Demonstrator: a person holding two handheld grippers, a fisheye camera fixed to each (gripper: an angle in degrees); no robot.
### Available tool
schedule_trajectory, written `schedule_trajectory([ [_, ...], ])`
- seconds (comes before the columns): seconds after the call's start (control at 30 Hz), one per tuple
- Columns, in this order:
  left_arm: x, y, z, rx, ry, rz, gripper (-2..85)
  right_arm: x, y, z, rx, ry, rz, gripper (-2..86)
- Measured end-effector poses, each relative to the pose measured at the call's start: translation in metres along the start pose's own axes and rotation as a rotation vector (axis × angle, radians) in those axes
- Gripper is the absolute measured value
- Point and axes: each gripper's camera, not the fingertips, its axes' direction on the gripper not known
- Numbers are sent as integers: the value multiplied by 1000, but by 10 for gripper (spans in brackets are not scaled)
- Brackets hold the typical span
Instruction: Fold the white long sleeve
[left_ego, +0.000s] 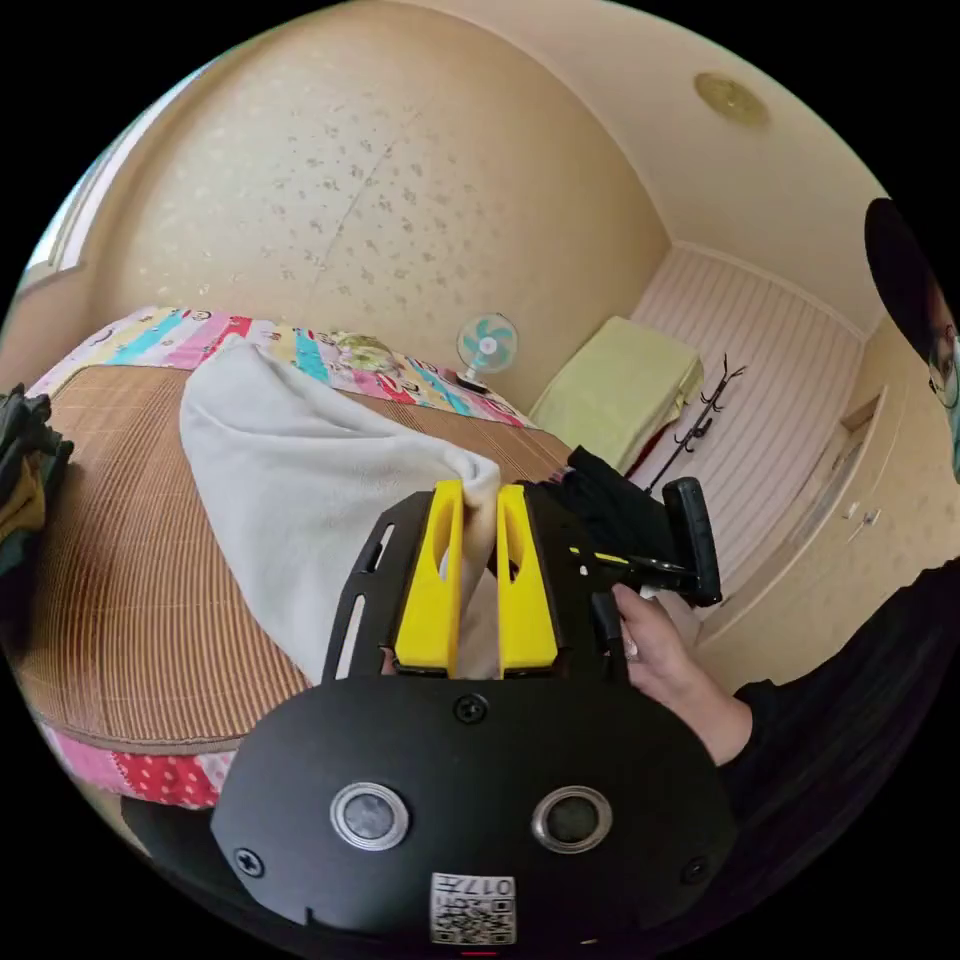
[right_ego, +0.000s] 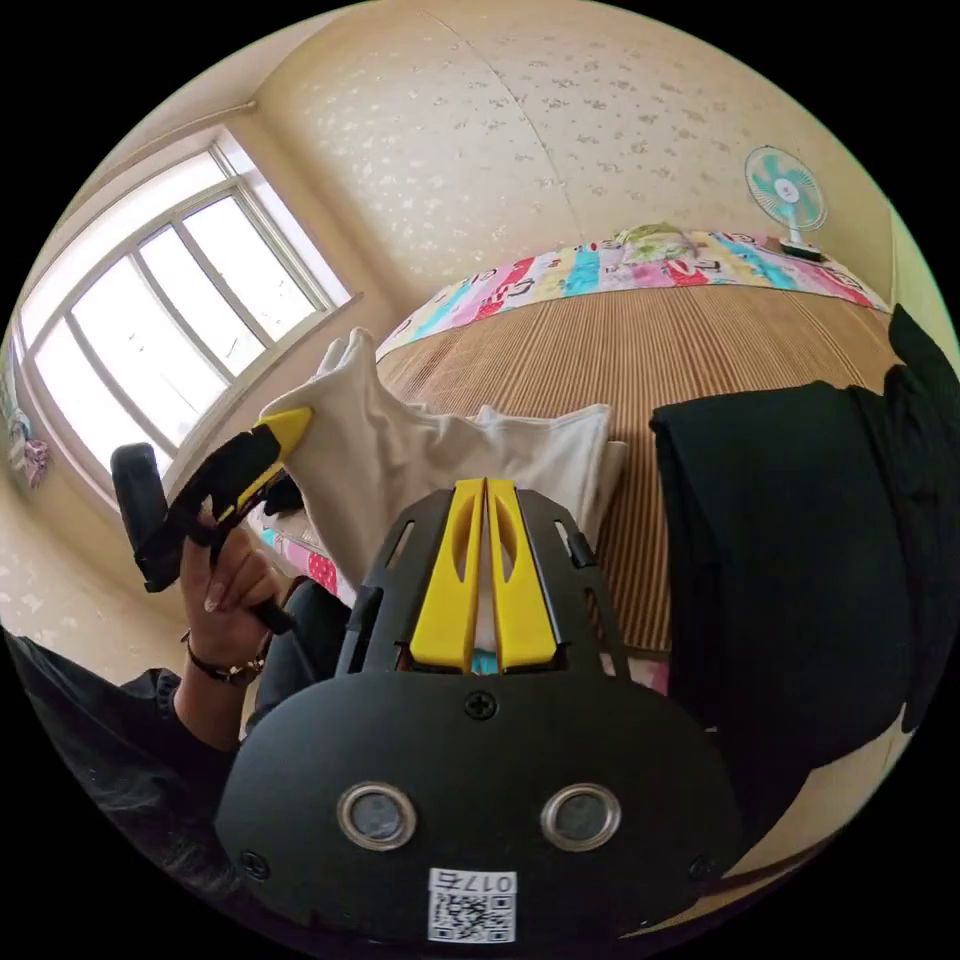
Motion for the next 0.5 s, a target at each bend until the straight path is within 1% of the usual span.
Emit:
schedule_trajectory([
  [0.07, 25, 29, 56, -112, 37, 38, 64, 23, 21, -20, -22, 60, 48, 12],
  [0.13, 37, 49, 76, -175, 74, 68, 78, 41, 37, -26, -44, 91, 93, 17],
  [0.2, 41, 65, 69, -169, 120, 90, 81, 59, 52, -26, -77, 72, 148, 27],
  [0.23, 37, 71, 54, -138, 137, 91, 79, 70, 60, -25, -96, 26, 187, 37],
  [0.3, 20, 79, 22, -73, 81, 45, 79, 82, 69, -23, -94, -56, 237, 56],
  [0.37, -20, 88, -14, -24, -113, -122, 94, 89, 71, -17, -60, -144, 284, 83],
  [0.4, -33, 92, -20, -25, -163, -173, 102, 90, 69, -14, -57, -162, 292, 91],
  [0.43, -62, 100, -27, -39, -237, -287, 116, 89, 64, -8, -54, -197, 298, 107],
  [0.47, -92, 109, -26, -77, -258, -404, 139, 87, 57, -2, -50, -230, 306, 125],
  [0.5, -106, 114, -22, -106, -253, -458, 150, 86, 55, 1, -45, -245, 311, 131],
])
